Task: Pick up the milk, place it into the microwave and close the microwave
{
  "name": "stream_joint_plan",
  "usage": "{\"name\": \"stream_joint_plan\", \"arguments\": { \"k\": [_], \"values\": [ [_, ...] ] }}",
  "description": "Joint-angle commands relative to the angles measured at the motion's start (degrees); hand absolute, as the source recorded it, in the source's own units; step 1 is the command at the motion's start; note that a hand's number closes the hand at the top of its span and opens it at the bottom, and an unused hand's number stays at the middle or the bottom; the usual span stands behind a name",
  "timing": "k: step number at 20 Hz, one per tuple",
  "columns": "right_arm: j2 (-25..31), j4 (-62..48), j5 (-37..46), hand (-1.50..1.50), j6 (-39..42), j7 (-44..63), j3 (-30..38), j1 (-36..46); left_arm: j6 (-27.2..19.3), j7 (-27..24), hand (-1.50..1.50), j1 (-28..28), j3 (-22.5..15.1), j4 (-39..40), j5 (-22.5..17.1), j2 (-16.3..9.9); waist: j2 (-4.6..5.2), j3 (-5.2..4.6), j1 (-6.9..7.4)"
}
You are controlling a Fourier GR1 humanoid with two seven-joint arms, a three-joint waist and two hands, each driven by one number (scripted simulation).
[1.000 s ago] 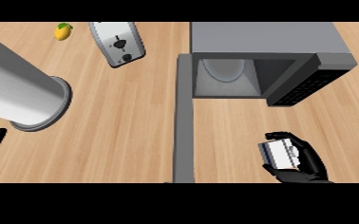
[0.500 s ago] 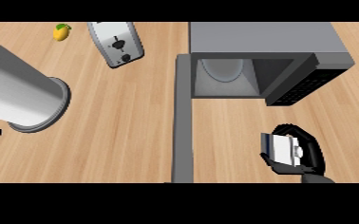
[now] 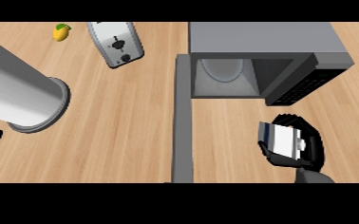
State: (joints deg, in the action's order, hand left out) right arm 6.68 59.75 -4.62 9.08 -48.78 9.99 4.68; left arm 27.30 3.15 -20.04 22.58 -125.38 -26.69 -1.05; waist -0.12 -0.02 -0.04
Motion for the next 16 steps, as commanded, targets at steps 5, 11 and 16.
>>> {"name": "stream_joint_plan", "arguments": {
  "k": [5, 11, 16],
  "values": [
    [-2.9, 19.7, -0.8, 1.5, -1.9, 12.1, -5.1, -3.9, 1.7, -0.8, -1.5, 0.4, 1.7, 3.3, -0.5, 0.0, 0.02, -0.01, 0.02],
    [-3.7, 19.8, 6.2, 1.5, -10.2, 16.7, -7.0, 1.7, 2.9, -1.6, -1.5, 2.1, 3.9, 6.8, -2.0, -2.1, 0.12, 0.01, 0.31],
    [-6.6, 20.6, 11.7, 1.5, -19.4, 26.8, -12.1, 8.5, 1.6, 1.3, -1.5, 3.6, 6.2, 6.6, -5.9, -5.0, 0.16, 0.0, 0.44]
  ]
}}
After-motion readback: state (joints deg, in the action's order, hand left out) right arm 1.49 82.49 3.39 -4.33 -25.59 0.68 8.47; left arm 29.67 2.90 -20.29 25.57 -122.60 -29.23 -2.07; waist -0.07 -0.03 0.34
